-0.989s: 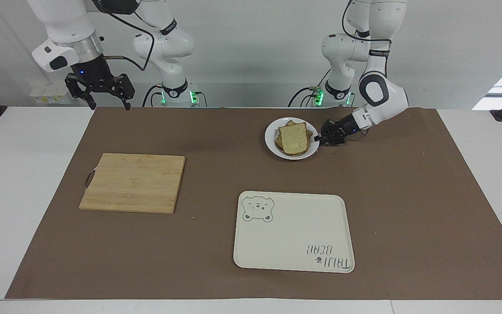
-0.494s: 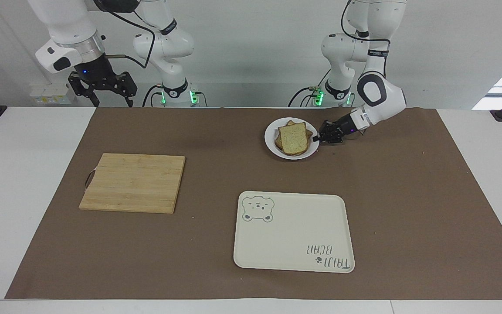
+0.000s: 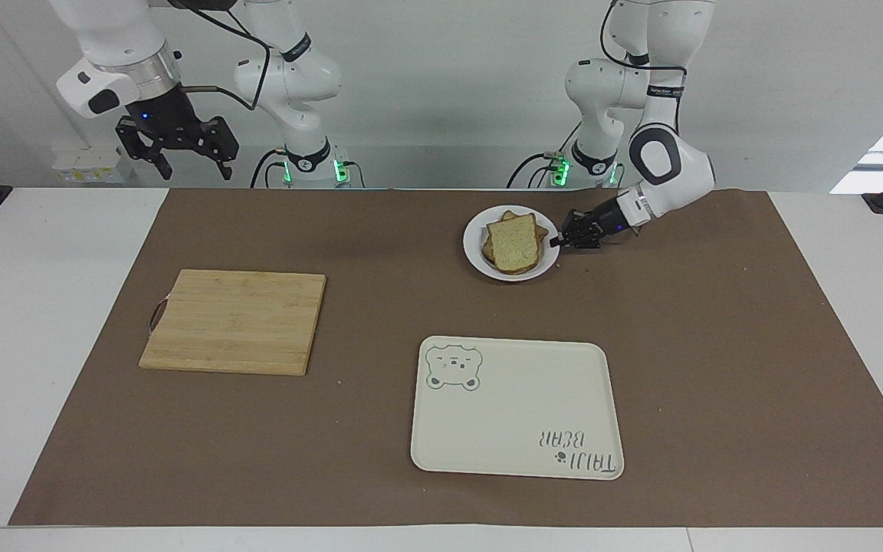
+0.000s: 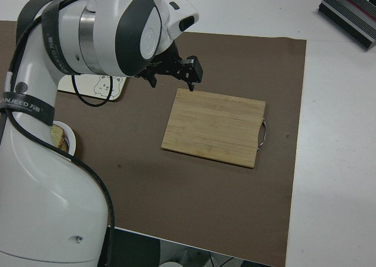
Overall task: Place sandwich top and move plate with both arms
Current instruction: 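Move the left gripper to the plate rim while the right gripper retracts, then push the plate with the left gripper onto the bear tray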
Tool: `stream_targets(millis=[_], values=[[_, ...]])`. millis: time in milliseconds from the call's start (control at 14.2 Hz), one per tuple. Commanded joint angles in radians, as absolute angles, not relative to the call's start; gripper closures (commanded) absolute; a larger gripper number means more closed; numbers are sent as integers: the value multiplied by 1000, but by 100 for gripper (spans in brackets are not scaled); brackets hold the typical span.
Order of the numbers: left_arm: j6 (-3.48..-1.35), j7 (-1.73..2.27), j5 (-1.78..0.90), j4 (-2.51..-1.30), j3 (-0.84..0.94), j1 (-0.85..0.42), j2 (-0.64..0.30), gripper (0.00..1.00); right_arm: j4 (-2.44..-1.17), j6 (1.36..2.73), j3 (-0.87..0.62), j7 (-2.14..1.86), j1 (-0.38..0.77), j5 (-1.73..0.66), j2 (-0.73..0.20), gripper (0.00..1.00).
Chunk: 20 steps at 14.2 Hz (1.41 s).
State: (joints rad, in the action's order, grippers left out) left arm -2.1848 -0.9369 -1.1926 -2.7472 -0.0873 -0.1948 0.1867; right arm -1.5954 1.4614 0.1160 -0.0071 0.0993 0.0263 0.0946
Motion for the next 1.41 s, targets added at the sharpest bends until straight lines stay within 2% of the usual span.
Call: stream_targets(millis=[0,141,494,706,989,1342], values=[[-2189,-919,-1207,-2764,-92,-235,196,100,-1562,1450,114,-25,90,5,74,0],[-2142,-914,-1209,-2743,-94,-229,187,100,-1569,1451,114,-22,92,8,83,0],[-2008,-905,-1207,-2588,-100,-190,88,100,-1571,1448,114,-26,92,8,84,0],[-1934,-864,-1207,-2449,-97,-146,6,100,-1571,1450,115,-26,92,8,84,0],[-1956,-798,-1197,-2242,-97,-153,-118,100,-1571,1448,115,-26,92,8,84,0],[-1950,-721,-1193,-2047,-91,-118,-236,100,-1571,1448,115,-26,92,8,84,0]])
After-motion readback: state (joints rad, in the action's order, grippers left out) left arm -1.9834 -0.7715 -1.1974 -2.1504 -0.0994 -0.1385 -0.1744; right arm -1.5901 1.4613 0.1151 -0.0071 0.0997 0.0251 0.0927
